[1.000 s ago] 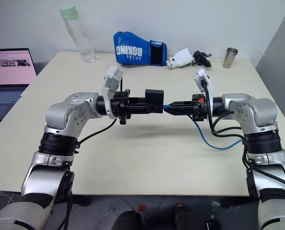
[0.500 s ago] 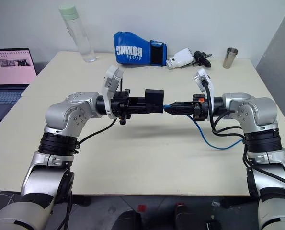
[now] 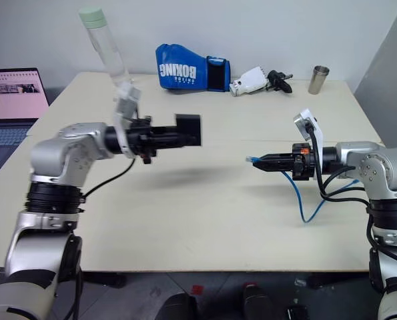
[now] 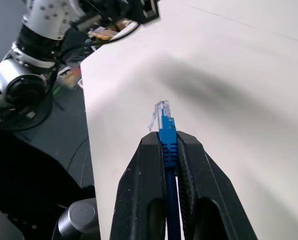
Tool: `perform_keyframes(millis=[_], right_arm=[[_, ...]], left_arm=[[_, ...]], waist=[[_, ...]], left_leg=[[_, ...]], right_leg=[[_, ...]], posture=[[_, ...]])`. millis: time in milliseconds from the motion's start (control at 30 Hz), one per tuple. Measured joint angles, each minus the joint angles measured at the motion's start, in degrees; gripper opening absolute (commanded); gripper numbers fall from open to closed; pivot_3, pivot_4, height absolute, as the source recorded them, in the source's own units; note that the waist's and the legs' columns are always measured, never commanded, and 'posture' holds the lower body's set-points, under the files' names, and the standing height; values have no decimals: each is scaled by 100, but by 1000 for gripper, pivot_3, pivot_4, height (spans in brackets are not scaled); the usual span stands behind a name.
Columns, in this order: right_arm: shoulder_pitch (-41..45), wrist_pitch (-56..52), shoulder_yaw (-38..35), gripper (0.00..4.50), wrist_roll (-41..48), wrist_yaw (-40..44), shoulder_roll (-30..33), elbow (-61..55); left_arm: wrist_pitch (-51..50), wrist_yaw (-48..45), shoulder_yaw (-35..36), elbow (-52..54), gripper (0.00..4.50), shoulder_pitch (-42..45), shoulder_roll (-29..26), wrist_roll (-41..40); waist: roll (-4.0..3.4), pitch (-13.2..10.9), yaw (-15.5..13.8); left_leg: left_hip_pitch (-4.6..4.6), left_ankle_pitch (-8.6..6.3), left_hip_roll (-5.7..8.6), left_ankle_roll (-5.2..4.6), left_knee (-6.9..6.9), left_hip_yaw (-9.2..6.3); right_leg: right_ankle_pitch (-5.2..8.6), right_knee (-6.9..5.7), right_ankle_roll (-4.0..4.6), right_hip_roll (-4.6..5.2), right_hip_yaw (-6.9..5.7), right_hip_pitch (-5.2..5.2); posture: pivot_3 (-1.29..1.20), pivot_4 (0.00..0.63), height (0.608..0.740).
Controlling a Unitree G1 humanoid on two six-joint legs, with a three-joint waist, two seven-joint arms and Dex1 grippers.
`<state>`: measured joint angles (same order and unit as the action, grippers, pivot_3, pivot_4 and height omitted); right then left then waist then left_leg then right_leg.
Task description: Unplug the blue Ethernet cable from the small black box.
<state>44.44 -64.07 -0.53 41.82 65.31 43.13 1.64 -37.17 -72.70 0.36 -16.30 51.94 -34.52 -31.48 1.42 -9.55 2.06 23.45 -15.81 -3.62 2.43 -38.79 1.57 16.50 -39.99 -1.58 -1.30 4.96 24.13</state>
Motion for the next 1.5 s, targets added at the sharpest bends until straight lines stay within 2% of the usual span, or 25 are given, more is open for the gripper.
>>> perform_keyframes(millis=[167, 267, 467, 600, 667, 733, 900, 1200, 1367, 1500], right_arm=[[-3, 10, -68, 40, 29, -263, -144, -104], [-94, 443, -92, 40, -302, -681, -201, -70], [-375, 2162, 124, 40, -2304, -3013, -851, 1201], [-349, 3049, 179, 40, -3111, -4188, -1344, 2221], [-328, 3256, 187, 599, -3286, -4417, -1576, 2554], [-318, 3328, 194, 971, -3373, -4454, -1712, 2687], [-326, 3342, 188, 2221, -3410, -4330, -1765, 2674], [-627, 2613, 171, 4360, -3210, -3674, -1612, 1446], [-842, 1838, -371, 4436, -2474, -3233, -1171, -63], [-1046, 1018, -1031, 4436, -1106, -2410, -792, -1365]], left_arm=[[1, -38, -41, -6, 785, -1, 71, 27], [14, -3, -39, -5, 785, -6, 61, 63], [39, 422, 62, 331, 785, -589, 34, 140], [-63, 727, 111, 804, 785, -923, 135, 96], [-161, 853, 125, 1019, 785, -996, 169, 27], [-247, 939, 144, 1176, 785, -1042, 177, -18], [-432, 1119, 227, 1440, 785, -1207, 173, -177], [-610, 1328, 311, 1672, 785, -1326, 88, -351], [-609, 1359, 411, 1600, 785, -1295, -34, -360], [-476, 1429, 523, 1222, 785, -1178, -176, -307]], waist=[[1, 0, -25], [1, 0, -26], [1, 0, -7], [1, 0, -17], [1, 0, -17], [1, 0, -16], [1, 1, -15], [0, 0, -21], [0, 0, -31], [1, 0, -38]], left_leg=[[8, 0, 0, 0, -3, 0], [8, 0, 0, 0, -4, -2], [7, 2, -2, 3, -4, 10], [25, 11, -3, 20, -4, 13], [26, 12, -3, 21, -4, 14], [25, 11, -3, 20, -5, 13], [22, 9, -2, 15, -5, 11], [24, 4, -1, 8, -5, 8], [26, 2, -1, 4, -5, 4], [25, 1, -1, 3, -5, -7]], right_leg=[[0, 4, 0, 1, -1, 3], [0, 3, 0, 2, -2, 2], [0, -4, 0, 3, 12, 10], [-1, -4, 1, 5, 14, 27], [-1, -4, 1, 6, 14, 27], [-1, -4, 1, 6, 13, 25], [-1, -6, 1, 5, 10, 23], [-1, -6, 1, 6, 8, 23], [-1, -3, 1, 6, 2, 22], [-1, -1, 1, 3, -7, 16]], posture=[[0, 150, 740], [0, 150, 740], [0, 150, 740], [0, 150, 740], [0, 150, 740], [0, 150, 740], [0, 150, 740], [0, 150, 740], [0, 150, 740], [0, 150, 740]])
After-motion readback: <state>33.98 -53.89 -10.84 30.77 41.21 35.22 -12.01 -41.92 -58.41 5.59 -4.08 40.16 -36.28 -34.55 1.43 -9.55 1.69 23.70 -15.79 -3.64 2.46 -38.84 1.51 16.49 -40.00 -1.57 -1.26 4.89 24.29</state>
